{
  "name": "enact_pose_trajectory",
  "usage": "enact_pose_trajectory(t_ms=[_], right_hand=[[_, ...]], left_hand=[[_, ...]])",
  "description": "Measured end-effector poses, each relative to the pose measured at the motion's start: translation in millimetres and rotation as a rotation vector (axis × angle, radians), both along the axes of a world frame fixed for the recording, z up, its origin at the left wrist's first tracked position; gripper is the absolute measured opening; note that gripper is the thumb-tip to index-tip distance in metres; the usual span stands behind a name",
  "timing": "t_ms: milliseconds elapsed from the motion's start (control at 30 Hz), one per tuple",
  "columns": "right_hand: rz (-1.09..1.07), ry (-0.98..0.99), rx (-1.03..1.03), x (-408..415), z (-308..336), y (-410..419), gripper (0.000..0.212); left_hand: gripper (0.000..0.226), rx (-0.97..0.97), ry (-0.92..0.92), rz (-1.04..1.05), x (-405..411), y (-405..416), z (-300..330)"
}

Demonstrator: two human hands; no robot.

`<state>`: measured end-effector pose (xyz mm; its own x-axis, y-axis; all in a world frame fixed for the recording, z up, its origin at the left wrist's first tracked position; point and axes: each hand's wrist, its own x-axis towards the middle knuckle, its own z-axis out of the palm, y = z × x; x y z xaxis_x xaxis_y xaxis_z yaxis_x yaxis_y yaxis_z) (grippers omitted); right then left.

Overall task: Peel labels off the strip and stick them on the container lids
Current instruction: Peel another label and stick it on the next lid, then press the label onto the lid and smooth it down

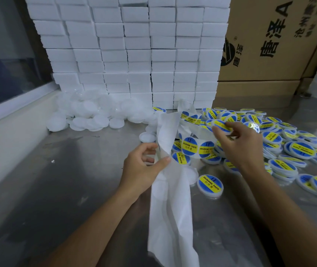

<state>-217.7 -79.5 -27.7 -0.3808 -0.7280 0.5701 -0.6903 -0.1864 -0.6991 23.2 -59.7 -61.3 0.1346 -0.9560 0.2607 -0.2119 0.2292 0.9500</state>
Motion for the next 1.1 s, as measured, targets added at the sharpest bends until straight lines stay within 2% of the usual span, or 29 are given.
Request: enact_pose_trajectory(t_ms=[167,267,367,433,500,567,667,767,900,1033,1100], right_hand=[[-0.235,0.164,0.216,-20,-9,-10,0.055],[-0.274,0.297,0.318,-22,-14,-12,0.045],[-0.275,0.341,0.304,-20,-15,-13,0.034],[-0.271,0.316,0.189,-14,-11,-12,0.030],[-0.155,0.268,-0.007,-2,-2,-5,0.024],[0.068,0.201,-0.132,19,8,4,0.018],[0.310,0.240,-0.011,54,14,17,0.032],[0.391,0.345,0.164,74,4,21,0.050],[0.560,0.283,0.314,80,-12,19,0.051],[0.590,0.166,0.279,82,-16,18,0.047],[0.587,0.077,0.286,85,-14,18,0.038]], left_hand=[[0.045,-0.012,-0.008,-0.011,-1,0,0],[0.037,-0.016,-0.056,-0.025,0,1,-1],[0.028,-0.006,-0.086,-0.022,0,0,-3],[0.025,0.001,-0.114,-0.028,1,0,-3],[0.024,0.000,-0.122,-0.027,1,0,-3],[0.022,-0.006,-0.123,-0.029,0,0,-3],[0.021,-0.009,-0.137,-0.043,0,1,-3],[0.024,-0.013,-0.163,-0.064,1,1,-2],[0.022,-0.039,-0.201,-0.076,-1,2,-1],[0.029,-0.063,-0.195,-0.098,-1,3,-1],[0.027,-0.065,-0.193,-0.107,0,3,-1]])
